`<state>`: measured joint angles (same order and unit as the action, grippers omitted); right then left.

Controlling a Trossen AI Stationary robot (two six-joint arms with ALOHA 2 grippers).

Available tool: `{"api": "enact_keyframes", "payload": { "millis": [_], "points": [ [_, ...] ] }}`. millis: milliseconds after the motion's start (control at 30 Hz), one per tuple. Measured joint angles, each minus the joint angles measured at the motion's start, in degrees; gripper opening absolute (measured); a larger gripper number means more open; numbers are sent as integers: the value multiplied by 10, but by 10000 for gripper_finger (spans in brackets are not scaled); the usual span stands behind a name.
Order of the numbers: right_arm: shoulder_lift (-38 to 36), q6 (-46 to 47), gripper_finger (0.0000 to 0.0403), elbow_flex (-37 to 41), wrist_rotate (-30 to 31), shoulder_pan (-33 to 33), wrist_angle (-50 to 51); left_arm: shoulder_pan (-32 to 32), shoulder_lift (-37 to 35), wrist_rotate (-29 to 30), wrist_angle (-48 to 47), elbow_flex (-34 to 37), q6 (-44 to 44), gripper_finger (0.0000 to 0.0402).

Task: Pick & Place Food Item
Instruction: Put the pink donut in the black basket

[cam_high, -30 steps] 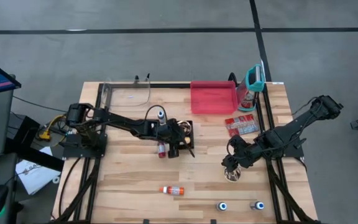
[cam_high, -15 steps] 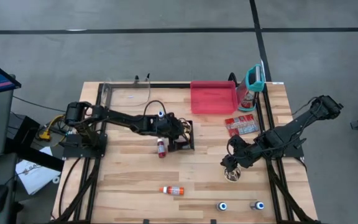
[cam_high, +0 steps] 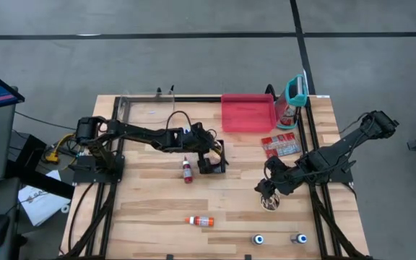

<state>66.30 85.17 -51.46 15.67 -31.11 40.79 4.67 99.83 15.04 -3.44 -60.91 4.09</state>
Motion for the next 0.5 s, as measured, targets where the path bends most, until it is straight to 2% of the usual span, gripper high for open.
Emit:
{"api": "enact_keyframes", "payload": {
  "millis": [133,200,367,500],
  "points": [
    [0,4,258,0,12,0,-2,0,-30,12,14,1,7,13],
    [0,4,258,0,13,0,-3,2,-51,-1,21,-1,11,22],
    [0,4,258,0,13,0,-4,-10,-81,-146,-40,-1,2,33],
    [0,4,258,0,24,0,-4,-38,-34,-173,-83,1,5,17]
  ]
}}
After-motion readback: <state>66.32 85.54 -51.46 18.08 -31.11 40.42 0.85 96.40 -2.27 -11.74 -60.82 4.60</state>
